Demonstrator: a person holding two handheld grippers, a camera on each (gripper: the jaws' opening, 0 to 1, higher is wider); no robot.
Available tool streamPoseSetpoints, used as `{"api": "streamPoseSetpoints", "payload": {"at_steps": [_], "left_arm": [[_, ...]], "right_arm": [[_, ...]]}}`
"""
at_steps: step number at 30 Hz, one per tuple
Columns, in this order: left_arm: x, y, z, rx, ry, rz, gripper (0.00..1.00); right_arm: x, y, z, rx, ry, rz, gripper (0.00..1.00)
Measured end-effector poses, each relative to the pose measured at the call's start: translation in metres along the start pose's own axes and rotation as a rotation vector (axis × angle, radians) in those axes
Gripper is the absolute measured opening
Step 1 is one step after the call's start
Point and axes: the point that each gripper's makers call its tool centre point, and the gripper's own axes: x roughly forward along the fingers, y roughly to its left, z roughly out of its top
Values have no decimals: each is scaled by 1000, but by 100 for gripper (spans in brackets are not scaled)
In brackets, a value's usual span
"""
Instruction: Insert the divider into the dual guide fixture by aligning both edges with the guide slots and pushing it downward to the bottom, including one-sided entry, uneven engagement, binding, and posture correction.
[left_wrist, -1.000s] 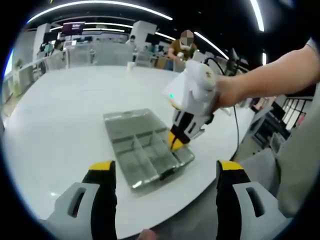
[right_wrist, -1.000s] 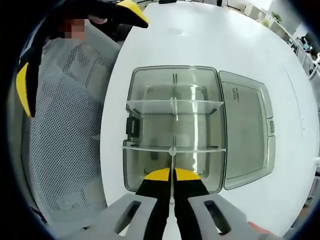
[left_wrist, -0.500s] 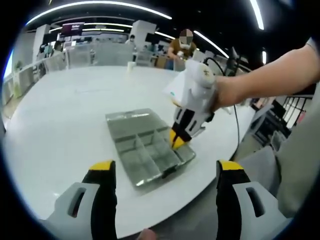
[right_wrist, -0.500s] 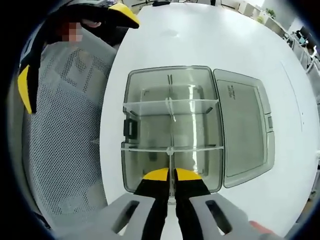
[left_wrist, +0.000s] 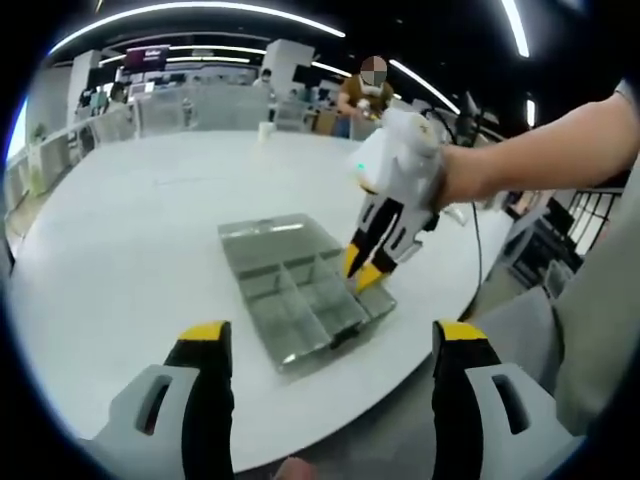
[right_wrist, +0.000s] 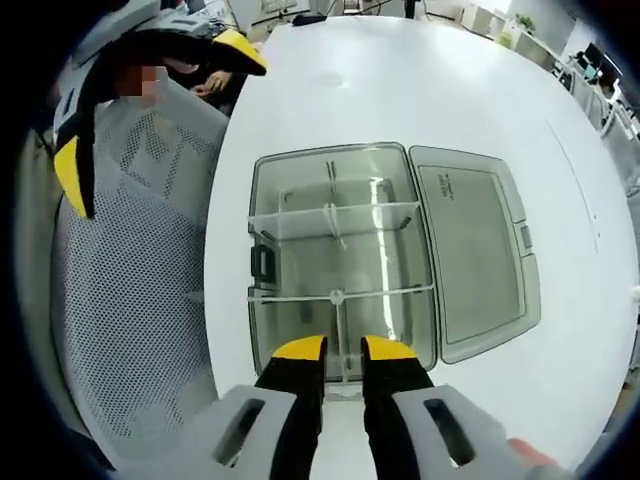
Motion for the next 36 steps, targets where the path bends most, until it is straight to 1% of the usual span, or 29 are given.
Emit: {"api": "streamPoseSetpoints", "payload": {"at_steps": [5,12,14,15,19,24,29,36], "left_arm": [[-4,6,-2,-5,-1,12,80],[-10,15,-4,-8,0,25,80],[-11,17,-5,-5,3,28,79],[-12,17,-6,-4,4,27,79],[-19,21,-11,7,17,28,80],[-27,29,-9,11,17,40,80],[-33,40,-9,28,30,55,80],[-40,54,-13,42,52,80,79]], "right_arm": [[-6,-1,4,23,-37,-12,11],[-13,-1,8,35,-69,-29,16],[-14,3,9,59,-87,-8,18],[-15,3,10,70,-93,-10,19],[-20,3,11,84,-119,-22,21],[-28,6,13,110,-160,-35,23],[-35,10,15,146,-203,-37,24],[-45,16,15,199,-261,-53,27]]}}
